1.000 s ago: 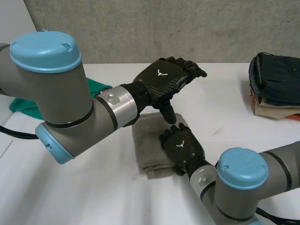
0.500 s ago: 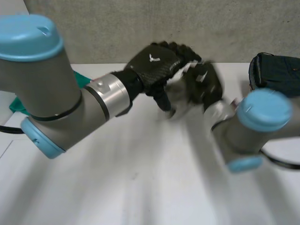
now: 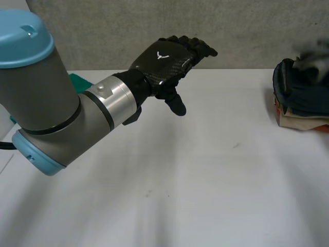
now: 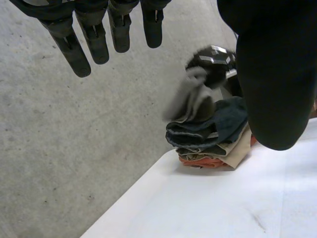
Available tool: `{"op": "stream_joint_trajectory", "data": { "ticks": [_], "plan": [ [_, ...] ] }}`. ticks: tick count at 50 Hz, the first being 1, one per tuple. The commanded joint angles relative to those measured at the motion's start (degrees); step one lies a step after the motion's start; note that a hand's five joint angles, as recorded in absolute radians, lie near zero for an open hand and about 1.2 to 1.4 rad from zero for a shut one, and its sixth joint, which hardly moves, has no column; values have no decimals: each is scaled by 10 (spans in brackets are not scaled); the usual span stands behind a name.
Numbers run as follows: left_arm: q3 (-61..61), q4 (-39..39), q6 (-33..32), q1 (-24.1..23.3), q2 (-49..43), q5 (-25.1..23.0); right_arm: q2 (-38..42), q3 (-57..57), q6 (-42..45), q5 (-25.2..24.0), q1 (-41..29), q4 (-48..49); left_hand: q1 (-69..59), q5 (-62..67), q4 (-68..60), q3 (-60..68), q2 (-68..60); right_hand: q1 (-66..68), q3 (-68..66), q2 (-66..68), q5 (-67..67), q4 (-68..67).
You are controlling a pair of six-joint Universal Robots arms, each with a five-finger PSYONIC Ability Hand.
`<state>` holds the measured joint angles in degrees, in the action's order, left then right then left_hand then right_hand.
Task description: Fold the laundry.
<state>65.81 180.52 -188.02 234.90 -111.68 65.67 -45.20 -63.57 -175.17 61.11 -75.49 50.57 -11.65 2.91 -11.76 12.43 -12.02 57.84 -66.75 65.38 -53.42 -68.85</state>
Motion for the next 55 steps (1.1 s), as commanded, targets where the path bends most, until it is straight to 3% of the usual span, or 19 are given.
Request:
{"op": "stream_joint_trajectory", "data": {
  "ticks": [1,11,15,16,23,28,36,41,44,51,55],
  "plan": [
    [0,-1,0,-5,-14,1,90,-3,-13,-96,63,0,-9,-3,-8,1,-5,222,-133,146,-166,-111],
    [0,-1,2,-20,-15,2,39,-36,-17,-163,99,7,-9,-3,-8,1,-5,222,-133,146,-166,-111],
    [0,-2,2,-25,-14,2,12,-45,-17,-159,100,-3,-9,-3,-8,1,-5,-410,499,-486,466,520],
    [0,-2,2,-26,-13,2,-6,-53,-17,-158,102,-12,-9,-3,-8,1,-5,-478,567,-554,534,589],
    [0,-2,4,-38,-8,1,-101,-73,-17,-120,115,-168,-9,-3,-8,1,-5,-478,567,-554,534,589],
    [0,-2,6,-44,3,1,-160,-70,8,-49,139,-323,-9,-3,-8,1,-5,-478,567,-554,534,589],
    [-2,0,44,-46,31,-3,-270,-53,82,48,154,-463,-9,-3,-8,1,-5,-478,567,-554,534,589],
    [-4,11,60,-45,62,-3,-314,-52,100,108,144,-460,-9,-3,-8,1,-5,-478,567,-554,534,589],
    [-4,19,67,-42,76,-2,-368,-64,88,120,99,-424,-9,-3,-8,1,-5,-478,567,-554,534,589],
    [-9,25,76,-23,114,9,-441,-200,84,89,-58,-262,-9,-3,-8,1,-5,-478,567,-554,534,589],
    [-13,19,74,41,132,34,-469,-291,91,43,-139,-211,-14,2,-13,6,-11,-478,567,-554,534,589]
  ]
}}
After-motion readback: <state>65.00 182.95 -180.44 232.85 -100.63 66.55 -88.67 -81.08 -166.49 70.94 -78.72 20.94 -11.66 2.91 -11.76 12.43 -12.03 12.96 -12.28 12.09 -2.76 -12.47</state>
